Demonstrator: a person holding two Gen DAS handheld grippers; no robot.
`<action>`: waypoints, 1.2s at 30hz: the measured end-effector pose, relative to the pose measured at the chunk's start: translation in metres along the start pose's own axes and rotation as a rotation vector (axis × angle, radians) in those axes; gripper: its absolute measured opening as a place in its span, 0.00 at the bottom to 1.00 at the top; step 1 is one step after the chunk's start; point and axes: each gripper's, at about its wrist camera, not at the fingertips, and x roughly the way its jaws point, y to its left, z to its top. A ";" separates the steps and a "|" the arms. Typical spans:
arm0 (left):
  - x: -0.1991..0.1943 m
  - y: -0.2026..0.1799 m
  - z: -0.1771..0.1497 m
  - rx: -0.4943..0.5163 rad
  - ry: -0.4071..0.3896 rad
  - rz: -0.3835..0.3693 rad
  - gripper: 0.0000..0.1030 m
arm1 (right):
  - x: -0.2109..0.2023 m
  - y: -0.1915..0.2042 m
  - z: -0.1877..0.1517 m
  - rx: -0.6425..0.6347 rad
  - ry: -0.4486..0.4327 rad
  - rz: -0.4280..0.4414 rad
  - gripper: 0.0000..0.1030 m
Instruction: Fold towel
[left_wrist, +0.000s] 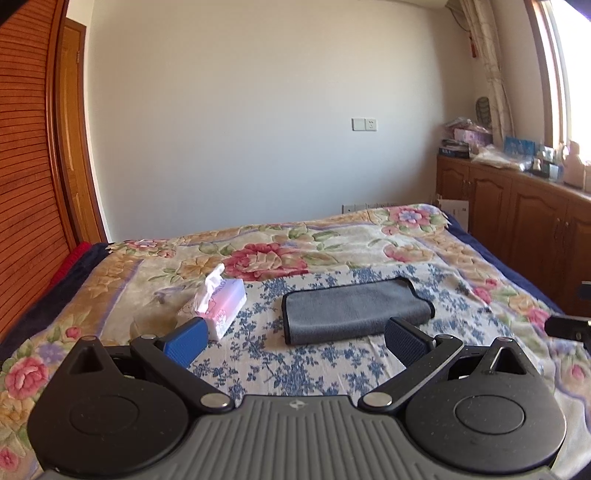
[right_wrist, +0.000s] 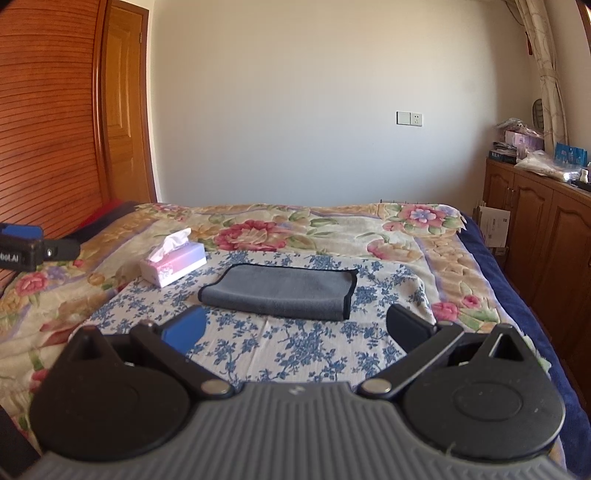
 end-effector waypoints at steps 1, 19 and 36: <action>-0.002 -0.001 -0.004 0.007 -0.002 0.000 1.00 | -0.001 0.001 -0.002 0.000 0.000 0.000 1.00; -0.014 0.002 -0.056 -0.066 0.018 0.030 1.00 | -0.007 0.005 -0.035 0.001 0.028 -0.016 1.00; -0.023 0.006 -0.079 -0.031 -0.033 0.085 1.00 | -0.019 0.010 -0.048 -0.015 0.005 -0.015 1.00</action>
